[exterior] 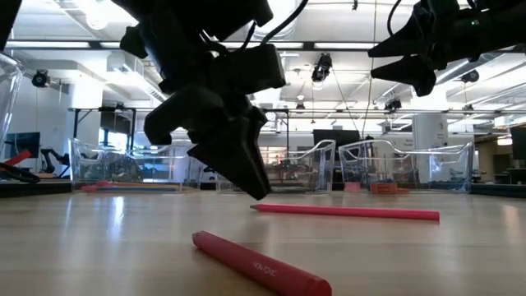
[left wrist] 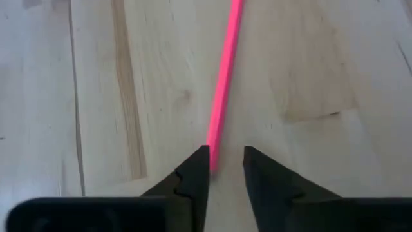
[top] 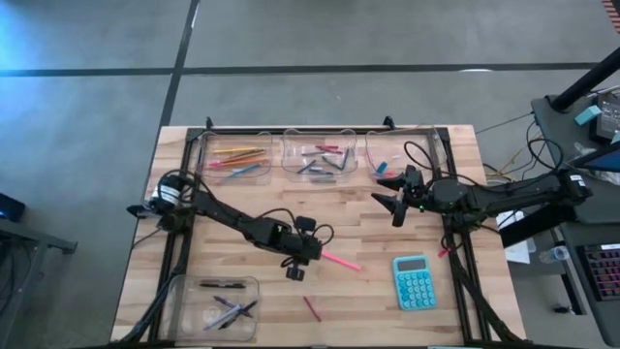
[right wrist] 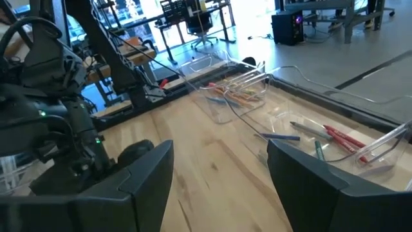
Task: Sort crayons/erasers/pens/pencils in bins
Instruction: Put the pink colored pencil into the top left transparent bin
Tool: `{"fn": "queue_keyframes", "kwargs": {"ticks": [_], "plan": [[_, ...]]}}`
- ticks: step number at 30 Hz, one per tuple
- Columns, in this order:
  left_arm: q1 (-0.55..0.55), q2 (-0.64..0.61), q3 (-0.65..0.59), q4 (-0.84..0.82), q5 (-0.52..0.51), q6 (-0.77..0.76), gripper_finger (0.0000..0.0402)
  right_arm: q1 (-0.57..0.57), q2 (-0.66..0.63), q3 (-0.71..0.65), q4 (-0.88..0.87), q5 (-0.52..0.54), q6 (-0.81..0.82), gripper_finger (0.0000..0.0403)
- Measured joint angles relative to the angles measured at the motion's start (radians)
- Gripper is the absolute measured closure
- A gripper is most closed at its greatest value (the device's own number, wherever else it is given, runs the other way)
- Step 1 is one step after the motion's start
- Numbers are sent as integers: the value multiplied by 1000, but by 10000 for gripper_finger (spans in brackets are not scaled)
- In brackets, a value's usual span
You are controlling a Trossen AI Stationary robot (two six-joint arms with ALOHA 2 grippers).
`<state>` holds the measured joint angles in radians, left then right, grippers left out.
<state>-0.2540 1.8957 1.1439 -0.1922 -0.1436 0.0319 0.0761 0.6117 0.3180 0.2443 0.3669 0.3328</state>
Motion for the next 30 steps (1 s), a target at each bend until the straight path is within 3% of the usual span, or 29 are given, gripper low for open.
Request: {"fn": "queue_keyframes", "kwargs": {"ticks": [8, 15, 26, 30], "plan": [[18, 0, -61, 54, 3, -29, 284, 0, 0, 0, 0, 0, 0, 165], [19, -1, -115, 160, 6, -29, 283, 0, 0, 0, 0, 0, 0, 165], [25, 93, -95, 205, 55, -35, 284, 0, 2, 0, 0, 0, 0, 165], [32, 112, -101, 190, 66, -55, 302, 0, 12, 0, 0, 0, 0, 165]]}}
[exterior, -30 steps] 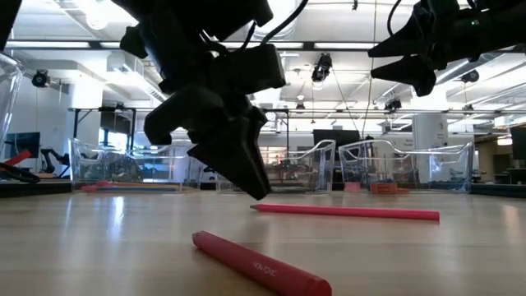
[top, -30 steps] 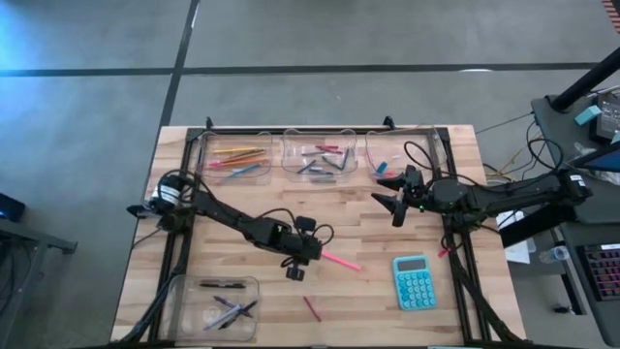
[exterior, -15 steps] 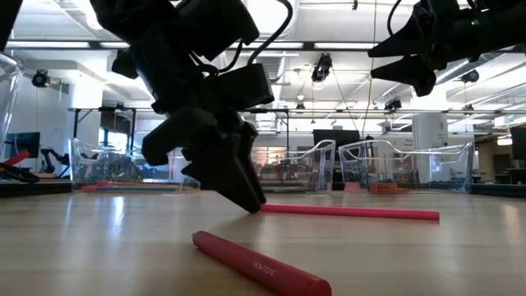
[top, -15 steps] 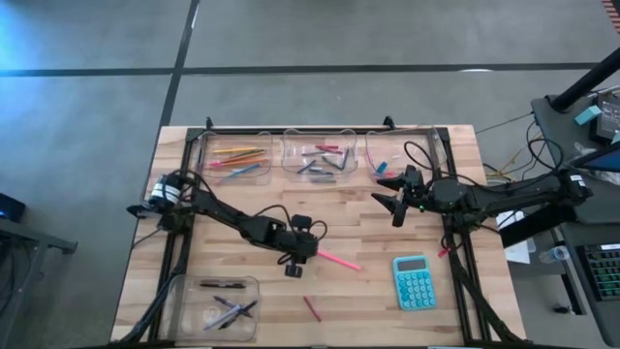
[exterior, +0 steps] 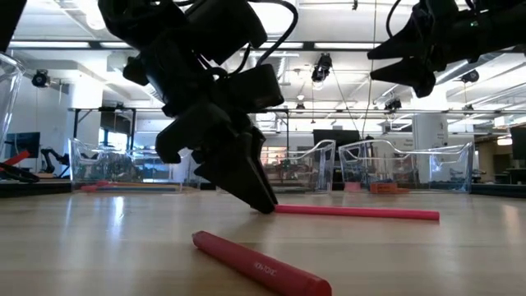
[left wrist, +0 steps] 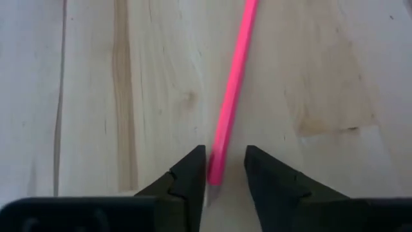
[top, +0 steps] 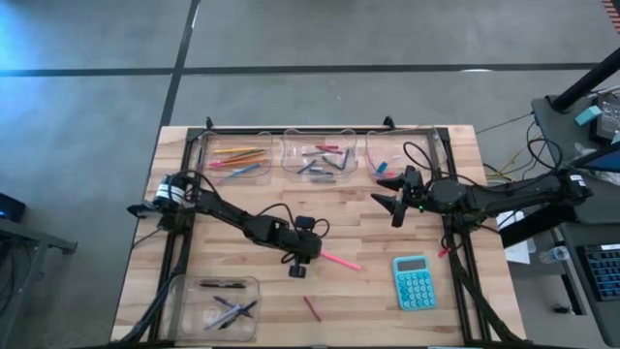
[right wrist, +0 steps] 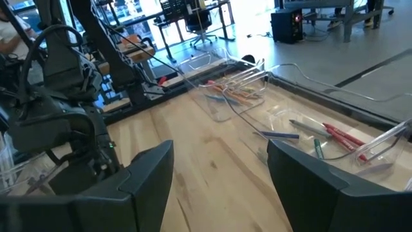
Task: Sort crayons/erasers/pens/pencils in bins
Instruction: Put the pink colored pencil into the top left transparent bin
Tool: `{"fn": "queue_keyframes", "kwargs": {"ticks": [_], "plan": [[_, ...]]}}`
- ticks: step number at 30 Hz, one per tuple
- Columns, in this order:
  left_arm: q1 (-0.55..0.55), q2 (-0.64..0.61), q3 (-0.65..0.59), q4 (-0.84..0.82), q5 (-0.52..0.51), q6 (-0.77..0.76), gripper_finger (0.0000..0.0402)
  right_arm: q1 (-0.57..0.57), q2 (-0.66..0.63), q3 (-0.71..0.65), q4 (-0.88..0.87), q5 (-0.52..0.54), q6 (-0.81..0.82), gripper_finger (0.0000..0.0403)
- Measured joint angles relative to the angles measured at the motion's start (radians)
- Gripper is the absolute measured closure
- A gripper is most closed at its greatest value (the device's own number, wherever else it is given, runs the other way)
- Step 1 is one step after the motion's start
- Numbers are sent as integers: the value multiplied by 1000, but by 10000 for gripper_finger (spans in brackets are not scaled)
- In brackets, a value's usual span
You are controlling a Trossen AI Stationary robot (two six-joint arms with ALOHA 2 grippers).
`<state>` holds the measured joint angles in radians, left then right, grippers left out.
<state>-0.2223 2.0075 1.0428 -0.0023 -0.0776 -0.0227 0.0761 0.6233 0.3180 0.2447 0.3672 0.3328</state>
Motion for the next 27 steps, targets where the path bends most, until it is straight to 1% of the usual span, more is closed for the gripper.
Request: {"fn": "queue_keyframes", "kwargs": {"ticks": [8, 10, 15, 21, 23, 27], "plan": [[1, 1, -1, -18, 20, 3, 382, 0, 9, 0, 5, 0, 0, 165], [1, 1, -1, -19, 20, 3, 393, 0, 9, 0, 6, 0, 0, 165], [1, -19, -2, -18, 20, 3, 397, 0, 9, 0, 7, 0, 0, 165], [-2, -100, -6, -22, 14, 6, 400, 0, 9, 0, 7, 0, 0, 165], [-6, -131, -12, -55, 0, 13, 401, 0, 9, 0, 7, 0, 0, 165], [-14, -184, -12, -63, -37, 30, 398, 0, 9, 0, 6, 0, -1, 165]]}}
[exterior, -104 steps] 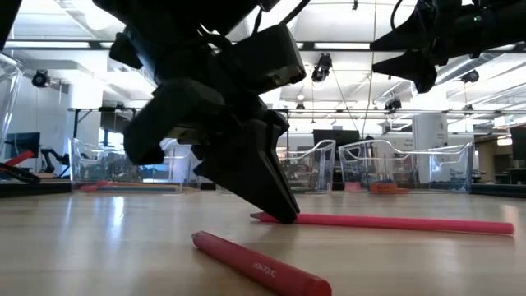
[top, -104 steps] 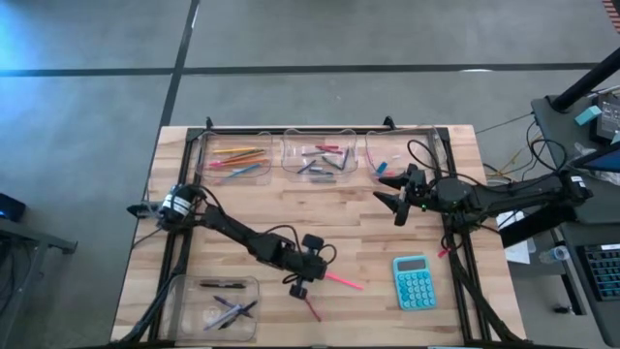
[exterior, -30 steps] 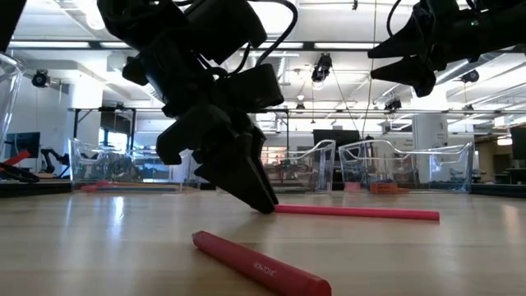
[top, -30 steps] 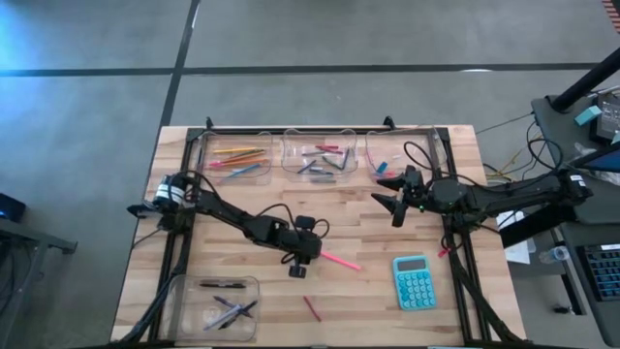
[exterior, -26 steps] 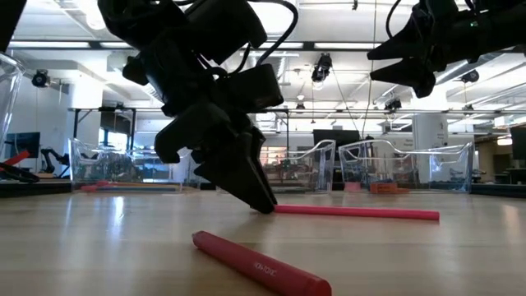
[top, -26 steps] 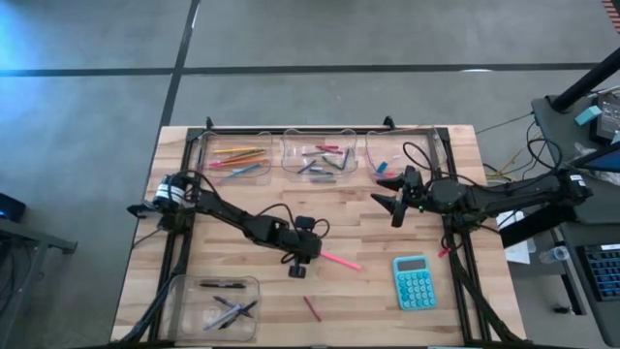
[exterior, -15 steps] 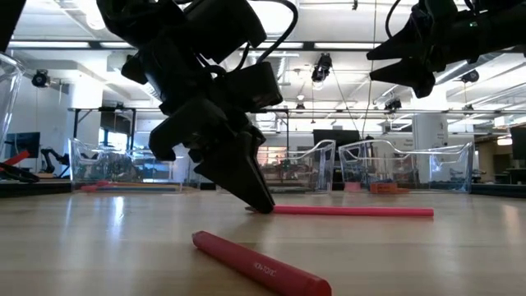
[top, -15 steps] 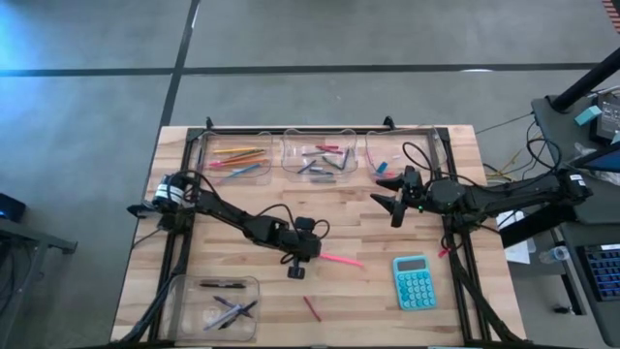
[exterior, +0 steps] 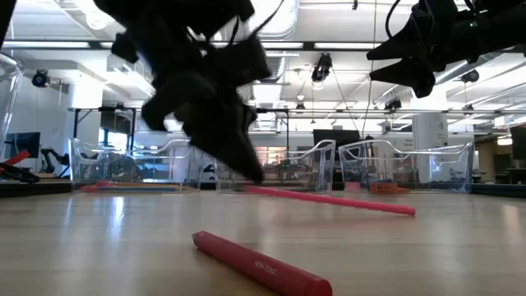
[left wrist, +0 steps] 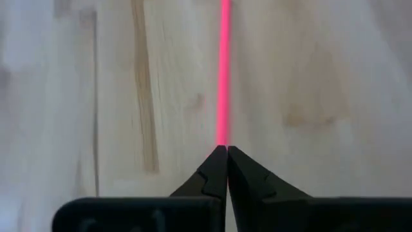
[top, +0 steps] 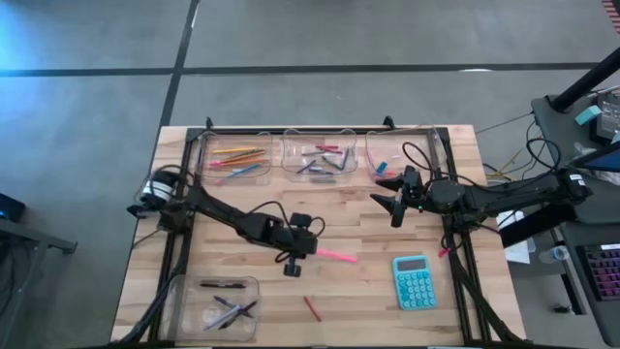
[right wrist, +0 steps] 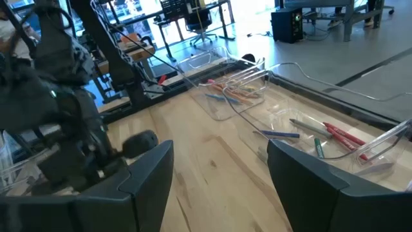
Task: Sort crayons/erasers/pens/pencils in bins
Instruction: Put the pink colored pencil into the top left transparent bin, then put the pink pencil into the top left transparent bin
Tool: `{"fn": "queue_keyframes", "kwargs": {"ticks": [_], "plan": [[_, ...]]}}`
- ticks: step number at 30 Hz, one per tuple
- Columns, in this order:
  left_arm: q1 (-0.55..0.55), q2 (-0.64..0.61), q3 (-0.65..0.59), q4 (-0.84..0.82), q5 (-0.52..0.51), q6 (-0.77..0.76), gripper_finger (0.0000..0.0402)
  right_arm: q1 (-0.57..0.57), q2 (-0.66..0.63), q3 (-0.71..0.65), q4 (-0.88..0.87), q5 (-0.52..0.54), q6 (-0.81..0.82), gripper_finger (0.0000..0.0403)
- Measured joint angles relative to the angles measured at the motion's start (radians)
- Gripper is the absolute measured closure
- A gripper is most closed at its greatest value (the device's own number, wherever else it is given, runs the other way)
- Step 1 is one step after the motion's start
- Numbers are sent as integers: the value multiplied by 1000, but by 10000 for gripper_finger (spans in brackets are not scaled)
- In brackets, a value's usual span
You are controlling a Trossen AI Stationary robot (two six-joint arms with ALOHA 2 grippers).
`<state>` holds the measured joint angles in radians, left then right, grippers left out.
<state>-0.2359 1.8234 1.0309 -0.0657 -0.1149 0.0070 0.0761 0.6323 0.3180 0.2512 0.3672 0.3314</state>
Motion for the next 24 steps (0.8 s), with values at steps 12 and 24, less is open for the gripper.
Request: {"fn": "queue_keyframes", "kwargs": {"ticks": [12, 24], "plan": [[-5, -35, 1, 2, -25, 1, 400, 13, 16, 0, -1, -64, 18, 165], [43, -33, -19, 45, 3, 0, 374, 292, 397, 31, -13, -25, 78, 165]]}}
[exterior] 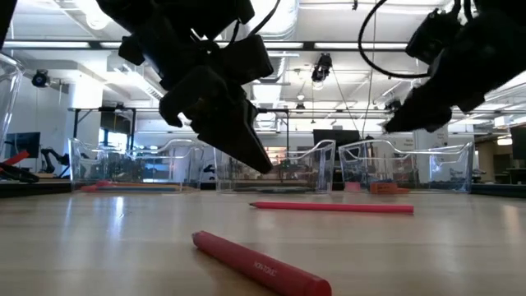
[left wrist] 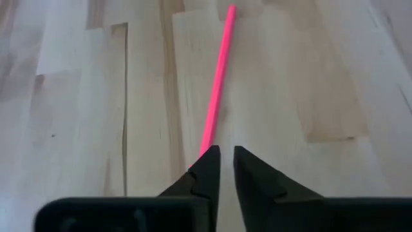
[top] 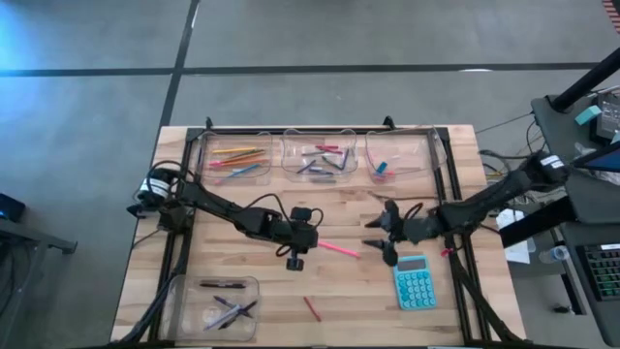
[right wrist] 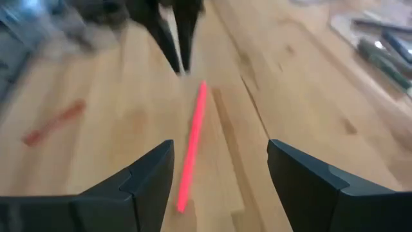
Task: Sort crayons/erasers/pens/pencils in bins
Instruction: Put the pink pencil into the top left transparent bin
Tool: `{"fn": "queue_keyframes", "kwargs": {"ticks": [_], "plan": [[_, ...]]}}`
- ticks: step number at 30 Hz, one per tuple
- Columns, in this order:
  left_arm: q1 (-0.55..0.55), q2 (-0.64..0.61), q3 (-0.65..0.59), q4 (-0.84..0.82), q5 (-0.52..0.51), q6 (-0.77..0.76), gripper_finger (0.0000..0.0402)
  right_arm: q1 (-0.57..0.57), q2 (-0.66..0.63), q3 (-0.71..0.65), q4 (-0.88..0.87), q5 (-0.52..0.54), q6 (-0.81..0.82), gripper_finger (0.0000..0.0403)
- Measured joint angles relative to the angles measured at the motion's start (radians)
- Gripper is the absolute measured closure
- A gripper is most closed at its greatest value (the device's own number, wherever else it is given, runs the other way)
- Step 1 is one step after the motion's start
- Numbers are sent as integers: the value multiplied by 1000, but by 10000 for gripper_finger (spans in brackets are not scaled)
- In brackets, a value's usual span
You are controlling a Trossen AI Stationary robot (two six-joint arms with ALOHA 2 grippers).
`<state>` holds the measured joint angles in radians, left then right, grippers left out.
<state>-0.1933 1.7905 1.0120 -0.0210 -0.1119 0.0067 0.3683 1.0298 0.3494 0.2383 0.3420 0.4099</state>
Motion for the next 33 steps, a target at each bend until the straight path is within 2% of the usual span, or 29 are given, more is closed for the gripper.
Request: {"fn": "queue_keyframes", "kwargs": {"ticks": [4, 9, 14, 19, 25, 33], "plan": [[0, 0, -9, 38, 2, 0, 340, 40, 124, 76, -26, 50, 1, 165], [11, 14, -9, 41, -2, 0, 311, 40, 265, 157, -31, 54, 11, 165], [30, 60, -26, 59, -3, 0, 303, 40, 407, 205, -92, 68, 64, 165], [37, 75, -74, 157, -3, -2, 303, 43, 506, 215, -106, 76, 125, 165], [46, 72, -118, 191, -1, -36, 303, 65, 546, 215, -112, 92, 193, 165], [50, 71, -133, 198, 1, -54, 303, 85, 459, 211, -149, 87, 176, 165]]}}
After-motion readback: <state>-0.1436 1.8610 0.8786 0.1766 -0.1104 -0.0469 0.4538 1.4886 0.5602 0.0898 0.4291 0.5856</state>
